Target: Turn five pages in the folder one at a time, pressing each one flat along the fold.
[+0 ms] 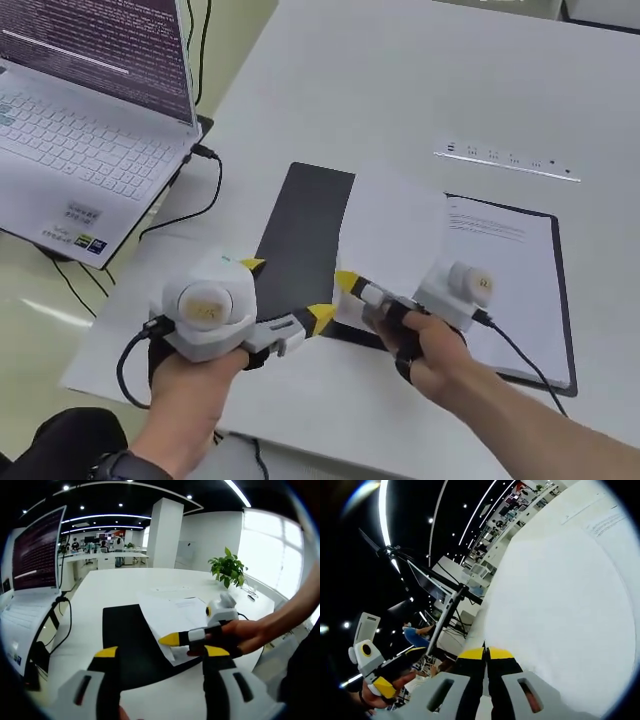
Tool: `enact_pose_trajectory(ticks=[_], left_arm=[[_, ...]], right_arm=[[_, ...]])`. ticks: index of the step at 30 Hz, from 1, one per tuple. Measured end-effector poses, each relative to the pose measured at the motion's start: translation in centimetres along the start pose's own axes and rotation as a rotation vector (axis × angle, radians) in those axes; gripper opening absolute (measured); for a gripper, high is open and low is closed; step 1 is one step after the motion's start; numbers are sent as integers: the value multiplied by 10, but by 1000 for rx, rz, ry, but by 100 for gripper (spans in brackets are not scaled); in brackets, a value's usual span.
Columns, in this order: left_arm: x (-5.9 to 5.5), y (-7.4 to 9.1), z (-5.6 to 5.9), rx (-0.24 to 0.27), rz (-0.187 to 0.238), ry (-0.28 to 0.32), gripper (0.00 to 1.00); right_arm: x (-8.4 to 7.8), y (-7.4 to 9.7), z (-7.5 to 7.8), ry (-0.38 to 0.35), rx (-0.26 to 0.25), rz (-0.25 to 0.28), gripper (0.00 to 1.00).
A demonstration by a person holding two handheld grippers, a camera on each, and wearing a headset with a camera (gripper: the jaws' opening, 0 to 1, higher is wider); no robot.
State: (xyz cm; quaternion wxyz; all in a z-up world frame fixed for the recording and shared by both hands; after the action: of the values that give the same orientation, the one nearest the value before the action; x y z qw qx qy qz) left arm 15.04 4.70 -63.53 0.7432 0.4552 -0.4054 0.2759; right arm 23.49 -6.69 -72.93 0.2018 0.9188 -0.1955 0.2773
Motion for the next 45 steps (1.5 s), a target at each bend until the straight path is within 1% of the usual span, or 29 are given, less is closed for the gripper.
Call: enact_pose_trajectory(ticks=[4,7,11,13,17,18,21,24,28,30,32,35,39,41,43,45], left_arm=[[0,0,0,-2,-4,-3,67],[0,0,-1,2,-4,1,67],[0,0,-3,7,-3,12,66],[-1,-1,-5,9,-7,15,67],[-1,-1,-7,12,-9,14,66],[-1,-2,-8,13,-11,13,66],[-1,-2,-9,14,-13,13,66],[-4,-3,-10,16,-18,14,66],[-9,-5,-10,15,-30,16,65],[-11,-6,-9,14,-34,18,65],[-14,-9,-9,15,-45,15,62],[-17,-15,-11,9,-58,13,57],[-19,-22,-12,-2,-74,9,48],[-20,-28,-14,-7,-78,10,42],[-21,-35,-13,-21,-86,-2,37],[-22,-42,-13,-30,-101,-15,32]], right_arm=[[-2,-6,6,-9,-13,-10,0],[-3,-10,8,-17,-28,-19,0],[-6,-16,14,-35,-52,-29,0],[-9,-19,17,-31,-63,-41,1],[-11,-24,20,-28,-67,-53,0],[-11,-26,21,-32,-70,-55,1],[-13,-28,24,-29,-80,-67,9],[-14,-27,25,-20,-79,-73,10],[-14,-26,24,-13,-68,-76,14],[-12,-24,24,-8,-61,-75,17],[-9,-20,21,-7,-46,-61,19],[-2,-12,13,13,-25,-43,21],[11,1,7,45,-8,-9,23],[15,6,6,55,-7,-1,23],[20,13,5,74,-10,6,23],[24,21,7,92,-18,10,22]])
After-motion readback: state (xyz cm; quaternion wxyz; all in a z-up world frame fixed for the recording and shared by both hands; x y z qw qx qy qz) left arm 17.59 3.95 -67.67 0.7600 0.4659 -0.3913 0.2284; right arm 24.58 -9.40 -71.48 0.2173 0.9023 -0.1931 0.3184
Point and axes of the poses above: the centre of the closed fingertips' face, and the gripper's own axes: y roughly backward along the fingers, z roughly to its right, x roughly out of its top, the point moved 6 cm from there along y, roughly backward along the fingers, and after that the axes turned 6 degrees about y, right-handed, at the moved point
